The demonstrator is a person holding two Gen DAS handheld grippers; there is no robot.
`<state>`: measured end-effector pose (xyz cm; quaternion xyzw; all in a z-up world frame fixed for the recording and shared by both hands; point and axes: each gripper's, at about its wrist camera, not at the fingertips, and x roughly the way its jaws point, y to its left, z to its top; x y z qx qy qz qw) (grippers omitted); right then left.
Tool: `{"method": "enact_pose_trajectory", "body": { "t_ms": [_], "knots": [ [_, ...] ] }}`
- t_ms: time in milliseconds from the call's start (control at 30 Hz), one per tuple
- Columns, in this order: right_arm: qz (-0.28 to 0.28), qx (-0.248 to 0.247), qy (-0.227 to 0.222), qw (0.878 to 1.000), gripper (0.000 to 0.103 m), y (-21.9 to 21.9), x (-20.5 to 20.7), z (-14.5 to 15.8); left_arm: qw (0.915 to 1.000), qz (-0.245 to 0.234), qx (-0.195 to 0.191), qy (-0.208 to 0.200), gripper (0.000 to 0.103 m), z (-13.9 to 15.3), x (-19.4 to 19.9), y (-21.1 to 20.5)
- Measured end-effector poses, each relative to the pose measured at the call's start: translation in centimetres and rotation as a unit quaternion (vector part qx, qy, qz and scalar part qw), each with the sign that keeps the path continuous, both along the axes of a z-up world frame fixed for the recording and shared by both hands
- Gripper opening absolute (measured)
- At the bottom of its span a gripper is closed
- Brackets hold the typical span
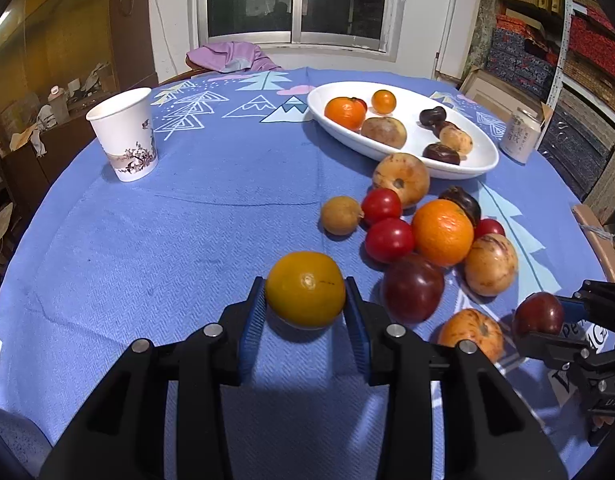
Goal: Organize fruits
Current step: 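Carry the yellow-orange fruit and plum onto the white plate and open both tools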
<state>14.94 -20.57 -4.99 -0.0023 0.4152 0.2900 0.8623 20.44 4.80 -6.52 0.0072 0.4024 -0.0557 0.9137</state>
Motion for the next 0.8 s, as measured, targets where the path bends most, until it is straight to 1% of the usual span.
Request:
{"method": "enact_pose_trajectory", "body": {
  "t_ms": [133, 267, 367, 467, 533, 633, 700, 733, 800],
  "knots": [
    [-0.014, 0.022, -0.001, 1.0, 0.039, -1.2, -0.4, 0.4, 0.9999, -0.007, -0.003, -0.008, 0.038, 0.5, -0.9, -0.7],
    [-0.017, 0.046, -0.002, 0.999, 0.039, -2.2, 0.0, 1.5, 0.9997, -0.015, -0.012, -0.015, 0.038, 2.2, -0.2, -1.6],
    [-0.026, 0.064, -0.013, 0.998, 0.039, -3.5, 1.0, 3.3, 0.9993, -0.016, -0.018, -0.028, 0.038, 4.5, 1.5, -2.2],
    [-0.046, 0.071, -0.038, 0.996, 0.039, -5.1, 2.7, 6.3, 0.9983, -0.023, -0.01, -0.052, 0.038, 7.7, 3.9, -3.6],
    [-0.065, 0.073, -0.06, 0.993, 0.039, -6.0, 4.3, 8.5, 0.9974, -0.028, -0.005, -0.066, 0.038, 9.5, 5.6, -4.9],
    [-0.09, 0.093, -0.08, 0.988, 0.039, -7.3, 7.5, 11.3, 0.9965, -0.041, 0.0, -0.074, 0.038, 11.1, 8.6, -7.1],
    [-0.107, 0.102, -0.085, 0.985, 0.039, -7.5, 10.3, 12.3, 0.9965, -0.048, 0.004, -0.069, 0.038, 10.9, 10.4, -8.7],
    [-0.115, 0.102, -0.083, 0.985, 0.039, -7.4, 11.9, 12.4, 0.9966, -0.055, 0.009, -0.061, 0.038, 10.4, 11.5, -9.7],
    [-0.134, 0.095, -0.07, 0.984, 0.039, -7.1, 15.5, 11.8, 0.9966, -0.062, 0.021, -0.049, 0.038, 9.0, 13.2, -11.3]
  ]
}}
